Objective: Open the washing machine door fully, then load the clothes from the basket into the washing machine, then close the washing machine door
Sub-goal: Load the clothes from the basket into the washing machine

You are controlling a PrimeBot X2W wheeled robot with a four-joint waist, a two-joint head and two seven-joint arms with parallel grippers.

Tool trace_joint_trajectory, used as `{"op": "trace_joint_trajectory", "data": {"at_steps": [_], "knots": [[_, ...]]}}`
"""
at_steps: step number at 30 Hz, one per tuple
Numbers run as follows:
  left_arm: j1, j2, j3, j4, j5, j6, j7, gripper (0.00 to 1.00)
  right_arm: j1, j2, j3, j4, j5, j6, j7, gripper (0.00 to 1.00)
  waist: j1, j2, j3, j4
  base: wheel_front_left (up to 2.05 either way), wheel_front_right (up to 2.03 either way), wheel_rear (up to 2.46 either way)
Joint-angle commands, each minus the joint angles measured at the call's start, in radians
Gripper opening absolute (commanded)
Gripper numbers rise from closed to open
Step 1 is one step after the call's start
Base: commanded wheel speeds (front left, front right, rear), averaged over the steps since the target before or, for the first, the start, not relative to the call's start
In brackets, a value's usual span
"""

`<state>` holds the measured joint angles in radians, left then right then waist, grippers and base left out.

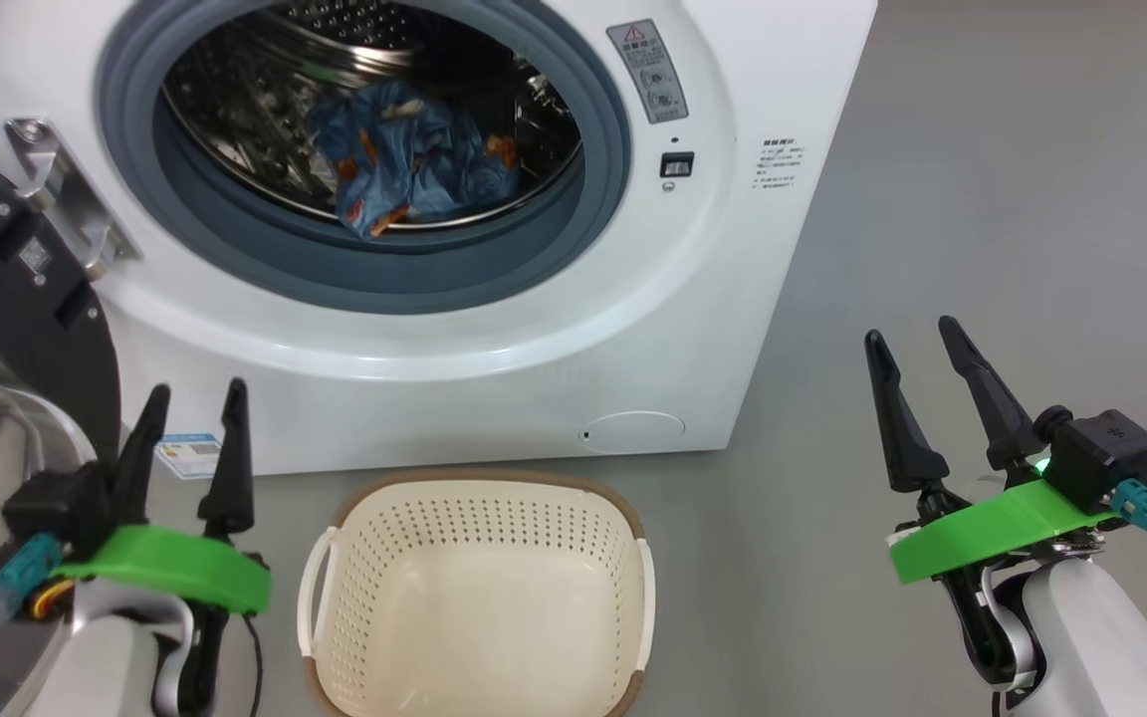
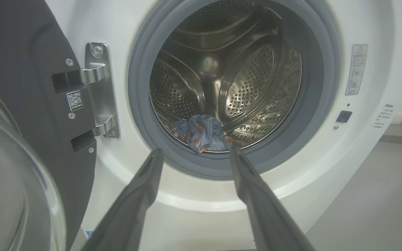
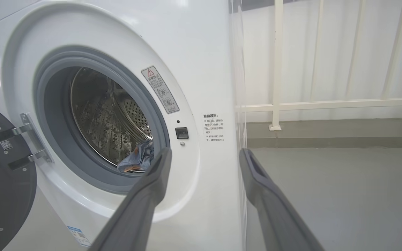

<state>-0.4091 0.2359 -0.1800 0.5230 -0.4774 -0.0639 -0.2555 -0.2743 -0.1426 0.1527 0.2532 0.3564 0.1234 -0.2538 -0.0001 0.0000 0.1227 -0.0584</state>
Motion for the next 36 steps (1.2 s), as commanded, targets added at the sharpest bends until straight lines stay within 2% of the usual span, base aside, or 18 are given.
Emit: {"op": "trace_joint_trajectory", "data": {"at_steps": [1,6,15,36], "knots": [[0.001,0.034,0.044,-0.040,0.010,0.005,-0.006,1.00,0.009,-0.011,0.016,-0.021,0.011,0.007,-0.008,1.00,0.0001,0.0000,-0.010,0.004,0.00,0.00,0.00],[0.090,0.038,0.103,-0.126,0.011,0.008,-0.006,1.00,0.022,-0.015,0.019,-0.019,0.016,0.007,-0.008,1.00,0.0001,0.0000,-0.023,0.000,0.00,0.00,0.00],[0.190,0.025,0.154,-0.219,0.020,0.011,-0.006,1.00,0.033,-0.019,0.029,-0.013,0.027,0.007,-0.008,1.00,0.0001,0.0000,-0.035,-0.003,0.00,0.00,0.00],[0.225,-0.002,0.174,-0.228,0.051,-0.021,-0.006,1.00,0.050,-0.035,0.049,-0.003,0.036,0.007,-0.008,1.00,0.0001,0.0000,-0.056,0.007,0.00,0.00,0.00]]}}
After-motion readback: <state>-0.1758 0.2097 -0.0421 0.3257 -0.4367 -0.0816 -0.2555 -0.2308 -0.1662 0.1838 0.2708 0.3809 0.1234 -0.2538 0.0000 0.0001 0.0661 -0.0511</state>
